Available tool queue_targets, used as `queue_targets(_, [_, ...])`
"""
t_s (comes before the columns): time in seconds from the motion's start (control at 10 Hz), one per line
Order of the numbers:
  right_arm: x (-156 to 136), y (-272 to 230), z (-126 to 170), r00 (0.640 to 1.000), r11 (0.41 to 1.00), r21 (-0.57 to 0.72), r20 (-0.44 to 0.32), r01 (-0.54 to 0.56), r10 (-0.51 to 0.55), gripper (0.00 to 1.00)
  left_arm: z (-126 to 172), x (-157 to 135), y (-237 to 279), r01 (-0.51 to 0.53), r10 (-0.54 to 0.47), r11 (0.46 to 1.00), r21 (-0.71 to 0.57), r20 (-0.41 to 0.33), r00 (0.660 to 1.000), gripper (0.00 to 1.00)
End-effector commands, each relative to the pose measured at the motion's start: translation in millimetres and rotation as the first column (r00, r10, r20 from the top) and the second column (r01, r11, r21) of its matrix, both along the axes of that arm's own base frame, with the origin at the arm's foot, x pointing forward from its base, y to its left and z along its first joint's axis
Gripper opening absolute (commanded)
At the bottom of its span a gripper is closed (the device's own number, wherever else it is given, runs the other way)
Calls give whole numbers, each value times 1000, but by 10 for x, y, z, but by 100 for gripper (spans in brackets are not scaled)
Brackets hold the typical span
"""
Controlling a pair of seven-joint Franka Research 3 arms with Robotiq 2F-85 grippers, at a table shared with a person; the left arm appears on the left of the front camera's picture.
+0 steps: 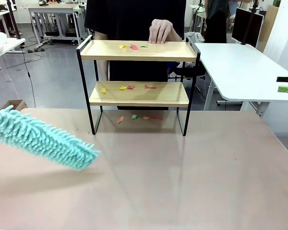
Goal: Clean the shelf.
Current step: Clean the specific section of the Shelf indicated by the human with the Duster.
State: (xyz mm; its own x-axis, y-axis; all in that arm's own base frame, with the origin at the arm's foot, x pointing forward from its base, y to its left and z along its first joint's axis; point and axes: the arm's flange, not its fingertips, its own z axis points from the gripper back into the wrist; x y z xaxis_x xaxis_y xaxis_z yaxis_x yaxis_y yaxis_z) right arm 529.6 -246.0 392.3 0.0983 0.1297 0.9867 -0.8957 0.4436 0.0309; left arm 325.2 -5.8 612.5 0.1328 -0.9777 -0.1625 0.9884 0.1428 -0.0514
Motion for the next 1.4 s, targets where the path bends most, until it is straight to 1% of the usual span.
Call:
queue_targets(0.0, [2, 13, 32, 1000, 1000, -4, 4, -2, 2, 100, 295, -40, -245, -26, 27, 993, -111, 11, 1000, 13])
queue_targets(0.1, [2, 13, 32, 1000, 1000, -4, 4, -2, 2, 100, 491, -118, -334, 13, -16, 977, -215, -12, 1000, 13])
queue_targets(0.2, [2, 13, 32, 1000, 1000, -4, 4, -2, 2, 100, 721, -237, -438, 70, -81, 943, -325, -20, 997, 13])
queue_targets(0.3, [2, 13, 32, 1000, 1000, -4, 4, -2, 2, 100, 992, -339, -756, 22, -36, 920, -391, -28, 999, 13])
queue_targets(0.4, [2, 13, 32, 1000, 1000, -4, 4, -2, 2, 100, 1201, -456, -1114, -45, 37, 892, -450, -27, 999, 13])
queue_targets(0.5, [2, 13, 32, 1000, 1000, -4, 4, -2, 2, 100, 1386, -592, -1431, -111, 123, 860, -498, -7, 992, 13])
queue_targets(0.6, [2, 13, 32, 1000, 1000, -4, 4, -2, 2, 100, 1560, -695, -1699, -169, 226, 821, -546, 40, 973, 13])
queue_targets(0.7, [2, 13, 32, 1000, 1000, -4, 4, -2, 2, 100, 1727, -766, -2007, -208, 299, 772, -601, 55, 953, 13])
queue_targets(0.8, [2, 13, 32, 1000, 1000, -4, 4, -2, 2, 100, 1844, -741, -2239, -314, 444, 703, -638, 49, 895, 13])
queue_targets(0.9, [2, 13, 32, 1000, 1000, -4, 4, -2, 2, 100, 1916, -733, -2438, -382, 559, 640, -666, 63, 827, 13])
queue_targets(1.0, [2, 13, 32, 1000, 1000, -4, 4, -2, 2, 100, 1954, -697, -2637, -452, 642, 593, -667, 53, 765, 13])
queue_targets(1.1, [2, 13, 32, 1000, 1000, -4, 4, -2, 2, 100, 1963, -577, -2897, -514, 725, 529, -675, 45, 687, 13])
queue_targets(1.2, [2, 13, 32, 1000, 1000, -4, 4, -2, 2, 100, 1982, -464, -3127, -523, 750, 511, -682, 57, 659, 13])
queue_targets(1.3, [2, 13, 32, 1000, 1000, -4, 4, -2, 2, 100, 1996, -350, -3337, -537, 763, 504, -677, 57, 644, 13])
